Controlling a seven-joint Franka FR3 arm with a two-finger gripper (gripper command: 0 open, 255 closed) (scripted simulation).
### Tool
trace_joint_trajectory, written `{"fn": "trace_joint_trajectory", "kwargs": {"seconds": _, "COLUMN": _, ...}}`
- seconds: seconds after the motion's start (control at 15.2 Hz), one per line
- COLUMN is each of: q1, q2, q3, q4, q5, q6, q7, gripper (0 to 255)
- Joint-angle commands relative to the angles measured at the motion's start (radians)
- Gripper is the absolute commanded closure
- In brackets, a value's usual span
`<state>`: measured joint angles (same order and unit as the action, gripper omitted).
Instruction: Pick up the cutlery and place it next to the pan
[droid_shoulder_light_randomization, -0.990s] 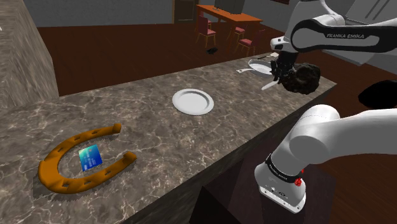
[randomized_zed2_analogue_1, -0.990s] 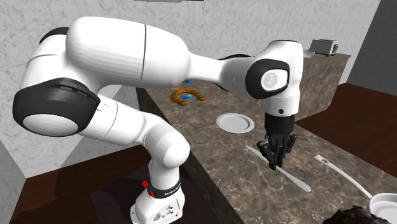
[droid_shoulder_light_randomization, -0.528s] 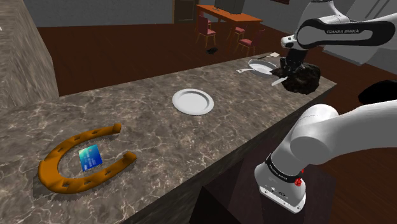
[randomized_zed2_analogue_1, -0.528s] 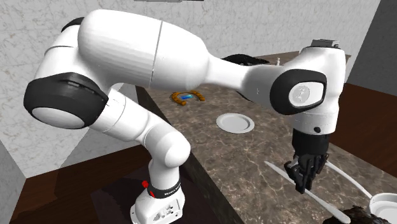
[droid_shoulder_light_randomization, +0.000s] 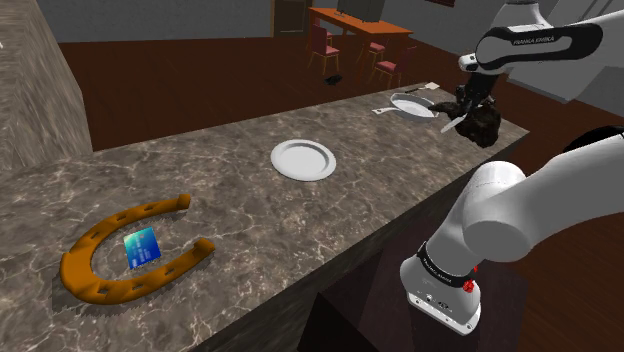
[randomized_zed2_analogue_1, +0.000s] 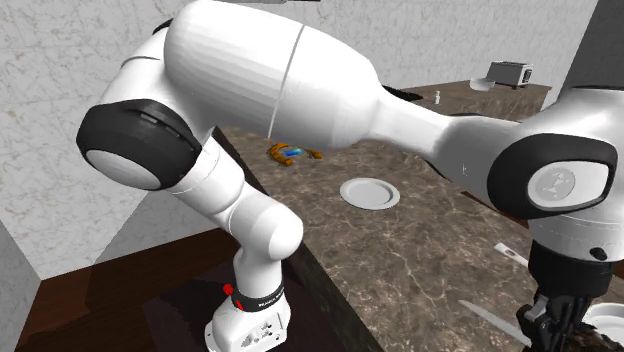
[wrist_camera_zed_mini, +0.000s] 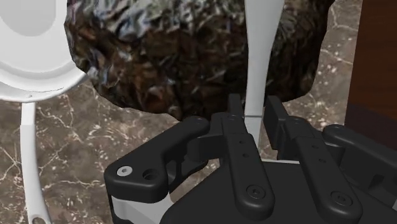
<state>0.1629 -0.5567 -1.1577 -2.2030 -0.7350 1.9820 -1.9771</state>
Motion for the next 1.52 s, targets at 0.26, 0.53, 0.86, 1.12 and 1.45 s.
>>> {"fn": "trace_joint_trajectory", "kwargs": {"seconds": 0.26, "q1": 0.149, "q2": 0.078, "q3": -0.217, "q4": 0.096, "q5": 0.027, "q6": 0.064, "q7": -0.082, "gripper": 255}}
{"fn": "trace_joint_trajectory", "kwargs": {"seconds": 0.53, "q1": 0.179, "q2": 0.087, "q3": -0.270, "q4": 0.065, "q5": 0.014, "q6": 0.115, "q7": -0.070, "gripper": 255}}
{"fn": "trace_joint_trajectory", "kwargs": {"seconds": 0.86, "q1": 0.230, "q2": 0.097, "q3": -0.347, "q4": 0.032, "q5": -0.007, "q6": 0.178, "q7": -0.052, "gripper": 255}}
{"fn": "trace_joint_trajectory", "kwargs": {"seconds": 1.12, "q1": 0.281, "q2": 0.102, "q3": -0.417, "q4": 0.009, "q5": -0.028, "q6": 0.226, "q7": -0.035, "gripper": 255}}
{"fn": "trace_joint_trajectory", "kwargs": {"seconds": 1.45, "q1": 0.354, "q2": 0.086, "q3": -0.509, "q4": -0.011, "q5": -0.077, "q6": 0.273, "q7": 0.001, "gripper": 255}}
